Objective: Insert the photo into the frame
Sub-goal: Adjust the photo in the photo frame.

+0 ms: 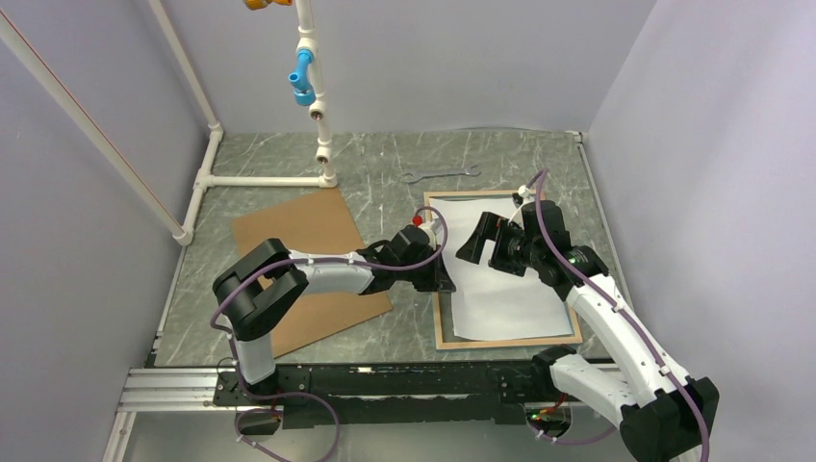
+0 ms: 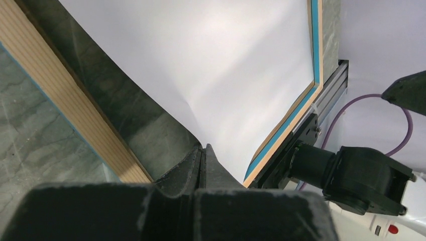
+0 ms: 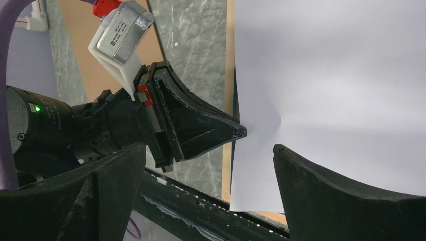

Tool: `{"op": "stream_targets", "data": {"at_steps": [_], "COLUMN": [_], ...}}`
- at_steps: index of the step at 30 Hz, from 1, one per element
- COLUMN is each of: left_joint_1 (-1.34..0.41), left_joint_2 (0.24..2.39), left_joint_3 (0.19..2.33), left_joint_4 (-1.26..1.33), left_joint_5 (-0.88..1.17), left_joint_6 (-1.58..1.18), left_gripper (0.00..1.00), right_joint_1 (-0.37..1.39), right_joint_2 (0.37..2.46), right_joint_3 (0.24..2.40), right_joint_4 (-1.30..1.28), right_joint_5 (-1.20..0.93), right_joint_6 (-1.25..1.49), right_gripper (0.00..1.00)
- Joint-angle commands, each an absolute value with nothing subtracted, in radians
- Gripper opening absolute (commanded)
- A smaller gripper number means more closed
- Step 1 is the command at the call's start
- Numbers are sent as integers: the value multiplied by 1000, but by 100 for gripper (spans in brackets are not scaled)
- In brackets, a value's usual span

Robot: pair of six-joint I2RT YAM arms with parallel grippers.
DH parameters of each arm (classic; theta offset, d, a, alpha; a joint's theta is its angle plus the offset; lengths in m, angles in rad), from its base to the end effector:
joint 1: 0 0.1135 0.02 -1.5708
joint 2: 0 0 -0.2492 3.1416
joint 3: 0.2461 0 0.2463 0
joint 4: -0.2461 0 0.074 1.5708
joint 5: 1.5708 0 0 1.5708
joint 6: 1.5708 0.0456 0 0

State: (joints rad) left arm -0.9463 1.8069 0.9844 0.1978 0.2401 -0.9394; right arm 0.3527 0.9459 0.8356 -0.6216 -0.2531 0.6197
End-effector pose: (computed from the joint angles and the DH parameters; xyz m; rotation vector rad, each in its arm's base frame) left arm 0.2138 -0.3152 0.1524 0.1629 2.4975 -1.2117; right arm 0.1895 0.0819 0.2700 0.1846 2.3978 0.7704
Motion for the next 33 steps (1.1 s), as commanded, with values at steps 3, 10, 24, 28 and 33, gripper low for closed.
{"op": "stream_targets", "data": {"at_steps": [3, 10, 24, 28, 33], "left_joint_1": [-950, -953, -954, -954, -956], "left_joint_2": [1771, 1760, 1779, 1769, 1779], "left_joint_3": [993, 954, 999, 1034, 1091], "left_joint_4": [290, 390, 276, 185, 114], "left_joint_5": [290, 330, 281, 237, 223], "left_joint_6": [-840, -789, -699, -652, -596], "left_gripper": [0, 0, 0, 0, 0], "right_joint_1": [347, 347, 342, 342, 340], "right_joint_2": [921, 911, 896, 898, 901], "right_joint_3": [855, 851, 854, 856, 865], "right_joint_4": [-604, -604, -609, -608, -610], "right_joint_5": [-262, -261, -247, -246, -247], "right_joint_6": [606, 603, 603, 602, 600], "right_gripper": [99, 99, 99, 99, 99]}}
